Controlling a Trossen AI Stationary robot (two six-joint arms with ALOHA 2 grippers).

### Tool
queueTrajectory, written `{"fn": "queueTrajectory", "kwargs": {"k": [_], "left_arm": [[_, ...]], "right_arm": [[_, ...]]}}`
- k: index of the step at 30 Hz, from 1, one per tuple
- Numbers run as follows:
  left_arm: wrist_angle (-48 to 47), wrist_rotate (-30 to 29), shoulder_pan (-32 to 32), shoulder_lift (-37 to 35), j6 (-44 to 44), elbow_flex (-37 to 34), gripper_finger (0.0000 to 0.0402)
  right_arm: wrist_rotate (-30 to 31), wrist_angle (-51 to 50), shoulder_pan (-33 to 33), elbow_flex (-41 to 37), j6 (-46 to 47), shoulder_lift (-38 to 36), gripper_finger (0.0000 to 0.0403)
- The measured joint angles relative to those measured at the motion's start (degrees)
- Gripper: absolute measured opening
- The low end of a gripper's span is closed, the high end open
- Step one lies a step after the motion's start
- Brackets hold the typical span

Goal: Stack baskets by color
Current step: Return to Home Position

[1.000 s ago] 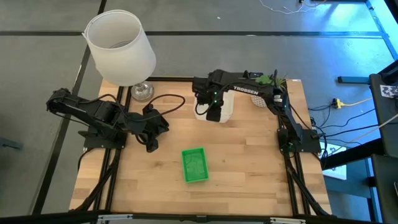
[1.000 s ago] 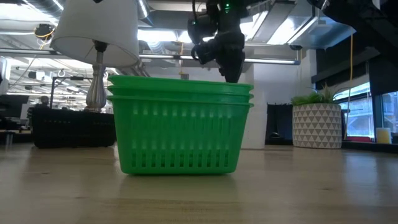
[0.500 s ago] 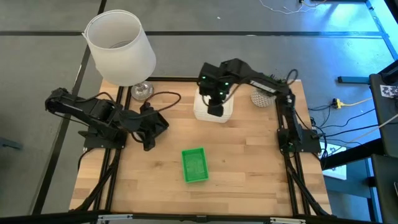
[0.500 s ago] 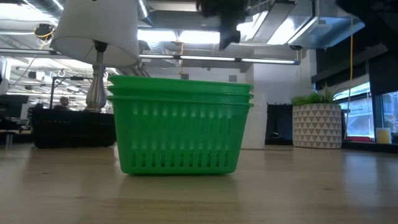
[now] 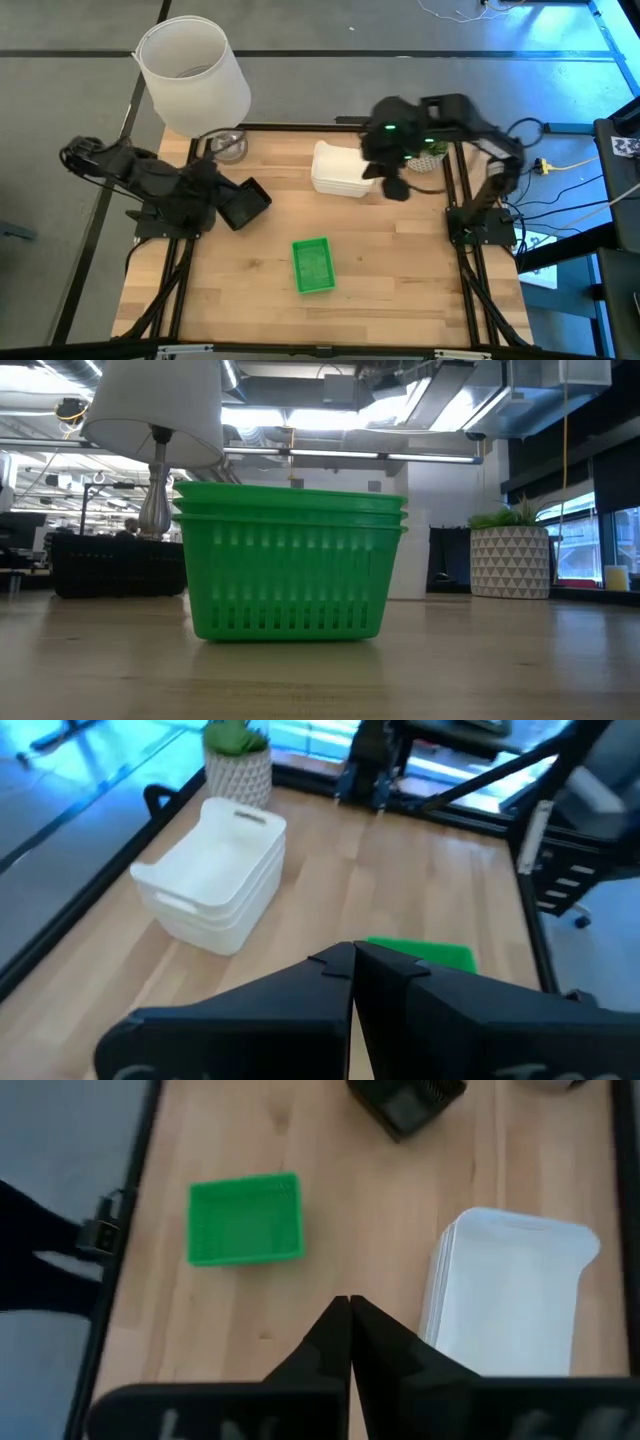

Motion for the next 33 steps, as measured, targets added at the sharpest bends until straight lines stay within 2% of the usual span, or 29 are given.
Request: {"fn": "queueTrajectory", "kwargs": {"k": [9, 11, 13, 17, 21, 26, 30, 33], "left_arm": [[0.4, -2.4, -6.4, -7.1, 6.4, -0.1, 0.0000], [3.3, -2.4, -7.7, -8.4, 8.0, -1.5, 0.0000], [7.8, 0.2, -8.7, -10.5, 10.5, -4.4, 0.0000], [19.8, 5.8, -9.5, -14.2, 15.8, -12.5, 0.0000], [30.7, 10.1, -9.4, -17.6, 18.5, -21.1, 0.0000], [36.8, 13.1, -9.0, -21.3, 18.4, -28.4, 0.0000], [40.1, 18.5, -7.1, -24.2, 21.0, -30.1, 0.0000], [40.0, 19.8, -5.1, -25.6, 21.2, -31.0, 0.0000]], "right_arm": [[6.3, 0.7, 4.4, 0.0, 5.9, -12.6, 0.0002], [8.5, 1.1, 5.7, -0.9, 7.7, -15.2, 0.0002], [10.4, 2.7, 7.2, -3.2, 9.4, -18.0, 0.0002], [13.4, 8.3, 10.3, -13.3, 13.1, -25.5, 0.0002], [14.6, 19.6, 12.9, -28.5, 16.0, -35.4, 0.0001], [14.6, 34.6, 14.2, -46.9, 18.6, -47.8, 0.0001], [14.6, 40.1, 14.2, -57.6, 19.8, -55.7, 0.0001], [14.7, 43.6, 14.2, -63.8, 20.1, -61.3, 0.0000]]}}
